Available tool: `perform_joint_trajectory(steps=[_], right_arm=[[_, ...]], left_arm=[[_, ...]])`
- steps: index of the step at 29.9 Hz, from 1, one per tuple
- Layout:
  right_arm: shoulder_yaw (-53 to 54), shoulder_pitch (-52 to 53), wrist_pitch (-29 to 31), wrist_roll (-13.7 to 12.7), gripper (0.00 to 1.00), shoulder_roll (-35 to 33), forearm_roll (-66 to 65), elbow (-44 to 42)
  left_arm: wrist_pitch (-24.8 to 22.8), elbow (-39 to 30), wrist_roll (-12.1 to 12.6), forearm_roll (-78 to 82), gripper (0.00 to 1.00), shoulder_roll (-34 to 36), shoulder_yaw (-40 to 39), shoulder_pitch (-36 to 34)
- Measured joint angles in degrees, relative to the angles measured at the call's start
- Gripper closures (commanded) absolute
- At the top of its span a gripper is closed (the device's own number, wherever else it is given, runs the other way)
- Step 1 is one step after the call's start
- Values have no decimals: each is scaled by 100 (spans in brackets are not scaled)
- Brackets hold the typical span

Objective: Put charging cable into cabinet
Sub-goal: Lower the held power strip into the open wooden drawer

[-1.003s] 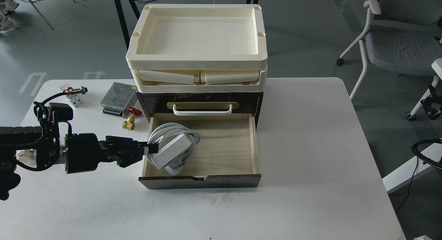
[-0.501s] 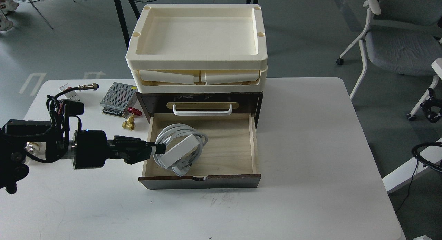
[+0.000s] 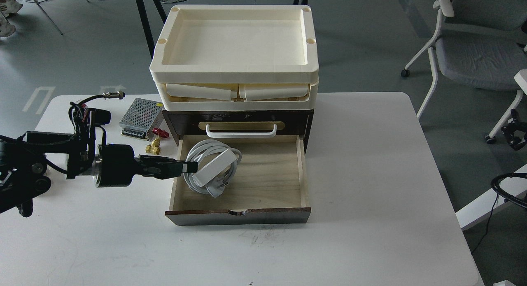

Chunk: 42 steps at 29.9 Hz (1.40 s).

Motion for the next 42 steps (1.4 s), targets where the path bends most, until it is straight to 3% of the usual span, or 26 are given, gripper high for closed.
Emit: perform_joint_trajectory(steps=[30, 38, 42], right_arm=[[0, -64, 0, 0, 0, 3, 0, -8], [0, -110, 0, 0, 0, 3, 1, -9], [0, -121, 0, 0, 0, -1, 2, -10]], left_arm=[[32, 394, 0, -368, 100, -262, -1, -12], [52, 547, 0, -373, 93, -483, -6, 47], [73, 657, 0, -391, 80, -775, -9, 52]])
